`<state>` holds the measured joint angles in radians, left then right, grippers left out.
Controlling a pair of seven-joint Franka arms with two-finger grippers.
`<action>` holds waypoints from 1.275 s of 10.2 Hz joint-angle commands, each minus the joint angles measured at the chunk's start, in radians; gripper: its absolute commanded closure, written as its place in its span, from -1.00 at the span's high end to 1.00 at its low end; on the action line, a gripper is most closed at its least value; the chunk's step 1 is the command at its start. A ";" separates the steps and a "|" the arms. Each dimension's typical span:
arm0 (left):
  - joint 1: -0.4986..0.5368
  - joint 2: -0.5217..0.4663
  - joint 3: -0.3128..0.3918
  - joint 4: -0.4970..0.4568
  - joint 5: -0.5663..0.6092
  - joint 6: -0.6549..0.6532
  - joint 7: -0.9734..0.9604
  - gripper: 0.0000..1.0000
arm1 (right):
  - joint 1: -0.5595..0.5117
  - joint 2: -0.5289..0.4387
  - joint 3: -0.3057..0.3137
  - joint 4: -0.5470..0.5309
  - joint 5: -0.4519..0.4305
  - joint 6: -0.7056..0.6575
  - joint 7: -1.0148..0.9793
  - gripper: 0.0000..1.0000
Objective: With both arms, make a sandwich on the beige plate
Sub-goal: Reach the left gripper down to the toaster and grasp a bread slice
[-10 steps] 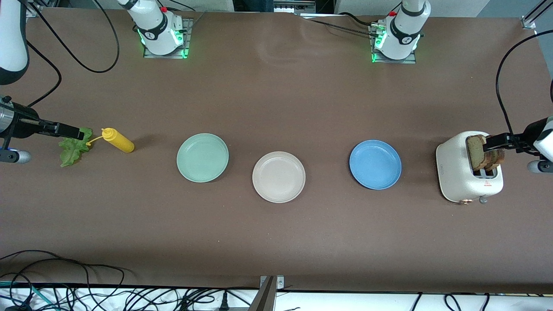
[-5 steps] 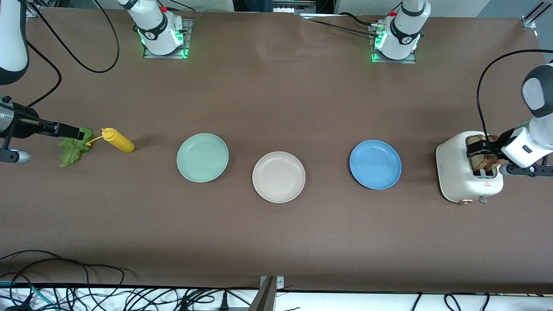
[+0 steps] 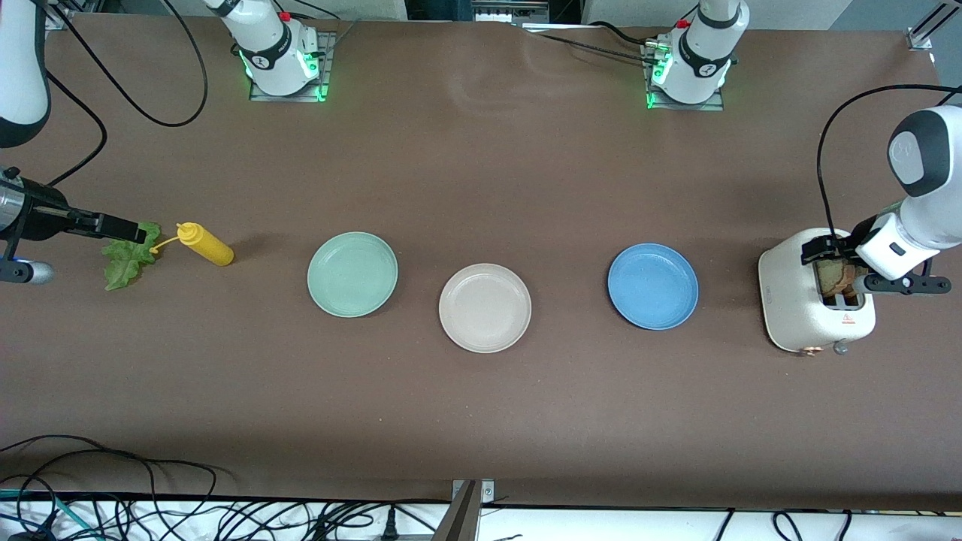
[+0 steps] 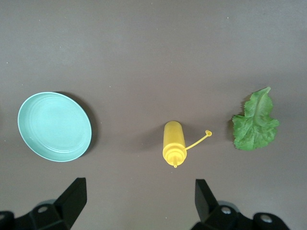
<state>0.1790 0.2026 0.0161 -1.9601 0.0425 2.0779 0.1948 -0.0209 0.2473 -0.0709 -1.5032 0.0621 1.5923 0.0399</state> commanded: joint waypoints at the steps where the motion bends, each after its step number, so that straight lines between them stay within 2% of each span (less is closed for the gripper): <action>1: 0.002 -0.031 -0.004 -0.030 0.072 0.007 -0.021 -0.87 | -0.001 -0.023 -0.001 -0.026 0.008 0.011 -0.006 1.00; 2: 0.002 -0.031 -0.004 -0.022 0.079 0.005 -0.022 -1.00 | -0.001 -0.023 -0.001 -0.026 0.008 0.011 -0.006 1.00; 7: 0.013 -0.034 -0.005 0.024 0.094 -0.030 -0.012 -1.00 | -0.001 -0.023 -0.001 -0.026 0.008 0.011 -0.006 1.00; 10: -0.003 -0.032 -0.016 0.165 0.134 -0.206 -0.020 -1.00 | -0.001 -0.023 -0.001 -0.026 0.008 0.011 -0.006 1.00; 13: -0.076 -0.032 -0.030 0.312 0.161 -0.372 -0.025 -1.00 | -0.001 -0.023 -0.001 -0.026 0.008 0.012 -0.006 1.00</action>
<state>0.1445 0.1687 -0.0122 -1.7169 0.1621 1.7841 0.1849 -0.0211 0.2473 -0.0710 -1.5033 0.0621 1.5924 0.0394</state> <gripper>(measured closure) 0.912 0.000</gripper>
